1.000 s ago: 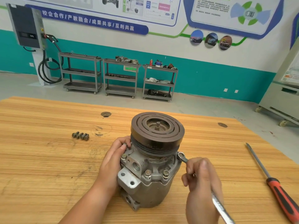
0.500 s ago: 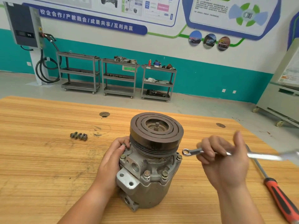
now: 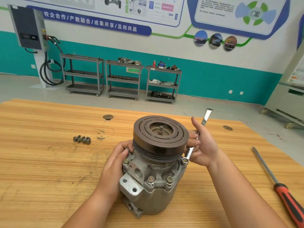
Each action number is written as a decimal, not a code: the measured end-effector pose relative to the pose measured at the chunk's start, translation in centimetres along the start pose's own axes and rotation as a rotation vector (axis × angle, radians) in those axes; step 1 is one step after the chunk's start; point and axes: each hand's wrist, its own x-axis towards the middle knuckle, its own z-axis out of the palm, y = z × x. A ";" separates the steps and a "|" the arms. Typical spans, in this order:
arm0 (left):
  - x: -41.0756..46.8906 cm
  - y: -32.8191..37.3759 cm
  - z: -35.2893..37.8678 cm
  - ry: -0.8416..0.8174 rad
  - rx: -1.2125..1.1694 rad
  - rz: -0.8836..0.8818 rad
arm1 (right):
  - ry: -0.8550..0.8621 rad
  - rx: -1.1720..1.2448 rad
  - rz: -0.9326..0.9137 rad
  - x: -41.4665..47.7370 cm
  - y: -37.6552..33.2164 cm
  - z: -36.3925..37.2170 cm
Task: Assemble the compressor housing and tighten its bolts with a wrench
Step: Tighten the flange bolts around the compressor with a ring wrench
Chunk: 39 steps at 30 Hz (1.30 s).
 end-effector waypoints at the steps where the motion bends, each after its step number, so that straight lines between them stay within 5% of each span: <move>1: 0.0 0.0 0.1 0.000 -0.006 -0.005 | 0.048 -0.016 -0.021 -0.1 0.1 0.2; 5: -0.1 0.3 0.2 0.002 -0.042 -0.007 | 0.264 -0.002 -0.243 -1.7 1.1 1.0; 12: -0.2 0.1 0.3 0.019 -0.037 -0.011 | 0.651 -0.121 -0.926 -4.9 8.5 4.4; 17: -0.2 0.2 0.4 0.026 -0.051 -0.012 | 0.757 -0.872 -1.099 -3.8 13.4 7.5; 23: -0.2 0.3 0.3 0.016 -0.022 -0.004 | 0.515 -0.299 -1.052 -6.4 8.5 6.7; 27: -0.2 0.2 0.3 0.013 -0.011 0.001 | 0.341 -0.065 -0.687 -5.8 4.2 3.0; 35: -0.2 0.4 0.3 0.013 0.017 0.004 | 0.085 -0.059 -0.165 -1.2 0.7 -0.8; 39: -0.1 0.4 0.3 0.022 0.021 -0.002 | 0.043 -0.085 -0.055 -0.1 0.2 -0.3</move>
